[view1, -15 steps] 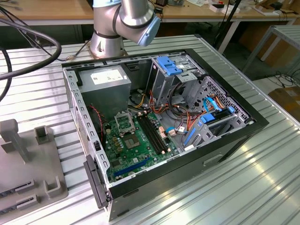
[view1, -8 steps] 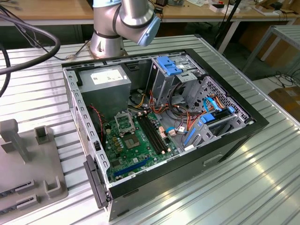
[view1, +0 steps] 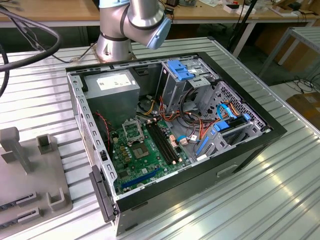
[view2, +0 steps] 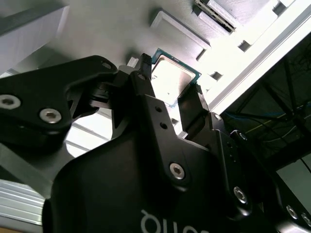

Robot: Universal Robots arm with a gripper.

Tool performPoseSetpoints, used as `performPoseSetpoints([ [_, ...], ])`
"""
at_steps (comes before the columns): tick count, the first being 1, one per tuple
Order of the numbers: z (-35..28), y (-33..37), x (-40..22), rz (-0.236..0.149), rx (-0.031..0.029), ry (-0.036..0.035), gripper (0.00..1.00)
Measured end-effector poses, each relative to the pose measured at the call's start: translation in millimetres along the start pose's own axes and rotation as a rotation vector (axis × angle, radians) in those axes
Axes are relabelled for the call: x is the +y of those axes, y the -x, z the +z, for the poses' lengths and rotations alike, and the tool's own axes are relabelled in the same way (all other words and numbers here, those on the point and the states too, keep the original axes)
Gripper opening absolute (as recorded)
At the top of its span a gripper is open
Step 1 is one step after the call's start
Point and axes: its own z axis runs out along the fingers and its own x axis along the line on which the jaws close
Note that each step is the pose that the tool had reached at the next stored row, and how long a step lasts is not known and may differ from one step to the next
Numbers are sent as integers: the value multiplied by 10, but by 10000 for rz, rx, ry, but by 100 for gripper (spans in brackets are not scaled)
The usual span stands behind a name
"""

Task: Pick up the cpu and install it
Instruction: 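Pick up the cpu and move it towards the insertion slot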

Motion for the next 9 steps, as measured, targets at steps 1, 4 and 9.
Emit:
performPoseSetpoints([
  [1, -16, 0, 1, 0, -1, 4, 47],
  [4, -64, 0, 2, 0, -2, 22, 47],
  [9, -105, -1, 3, 0, -4, 73, 47],
])
